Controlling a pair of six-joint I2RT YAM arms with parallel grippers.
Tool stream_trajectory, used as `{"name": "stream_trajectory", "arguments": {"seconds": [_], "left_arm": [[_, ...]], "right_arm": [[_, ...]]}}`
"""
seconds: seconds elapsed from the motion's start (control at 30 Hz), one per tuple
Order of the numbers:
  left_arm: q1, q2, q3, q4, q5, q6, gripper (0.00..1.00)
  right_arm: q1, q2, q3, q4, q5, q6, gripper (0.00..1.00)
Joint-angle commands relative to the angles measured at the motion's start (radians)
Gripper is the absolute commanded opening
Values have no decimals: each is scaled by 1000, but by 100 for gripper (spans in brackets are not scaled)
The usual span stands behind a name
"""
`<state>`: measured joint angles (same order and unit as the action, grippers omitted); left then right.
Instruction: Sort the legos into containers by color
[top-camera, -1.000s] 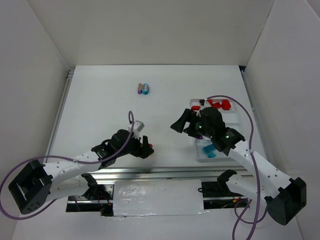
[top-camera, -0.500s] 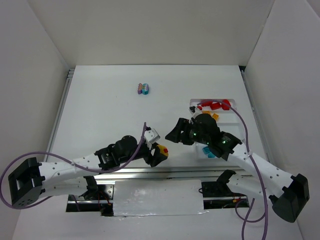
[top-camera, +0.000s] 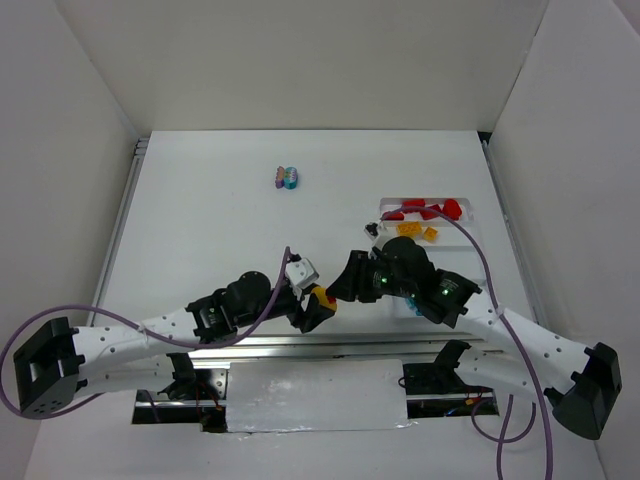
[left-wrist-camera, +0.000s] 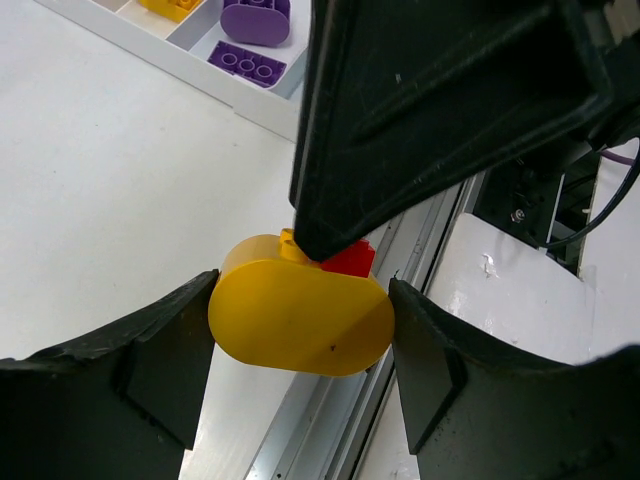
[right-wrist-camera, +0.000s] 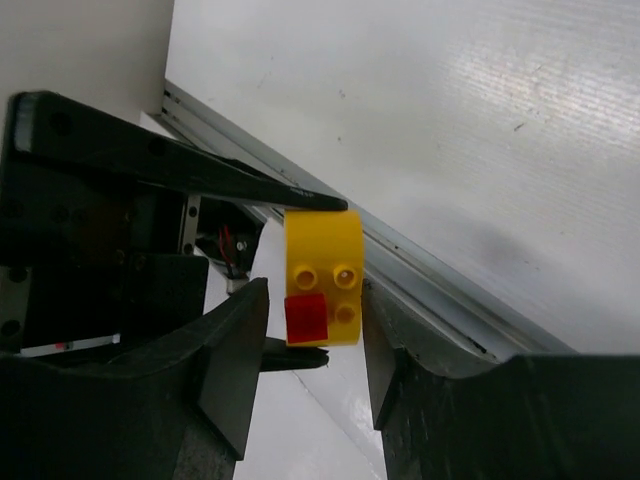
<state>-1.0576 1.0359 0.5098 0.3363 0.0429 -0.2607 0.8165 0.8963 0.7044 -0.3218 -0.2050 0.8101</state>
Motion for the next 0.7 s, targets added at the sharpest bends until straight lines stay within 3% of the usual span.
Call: {"name": "stream_trajectory", "arguments": {"seconds": [0.0, 0.13, 0.23, 0.3, 0.37, 0.4, 0.63, 0.67], "left_arm": [[-7, -37, 18, 50, -18, 31, 0], [-8, -50, 15, 53, -14, 31, 0], [-7, -57, 12, 58, -9, 29, 0], [-7, -59, 12, 55, -6, 31, 0], [-7, -59, 12, 50, -6, 32, 0], [-7, -59, 9, 50, -8, 32, 0], [-7, -68, -8, 49, -37, 21, 0], [-7, -68, -7, 47, -38, 23, 0]], "right_arm": [[18, -11, -25, 44, -46, -12, 49], [26, -7, -25, 58, -65, -14, 45], [29, 3, -22, 63, -71, -15, 27], [30, 3, -22, 70, -77, -14, 22], [32, 3, -22, 78, -88, -14, 4], [32, 1, -22, 79, -91, -12, 0], [33, -17, -22, 86, -109, -9, 0], [33, -17, -25, 89, -112, -9, 6]]}}
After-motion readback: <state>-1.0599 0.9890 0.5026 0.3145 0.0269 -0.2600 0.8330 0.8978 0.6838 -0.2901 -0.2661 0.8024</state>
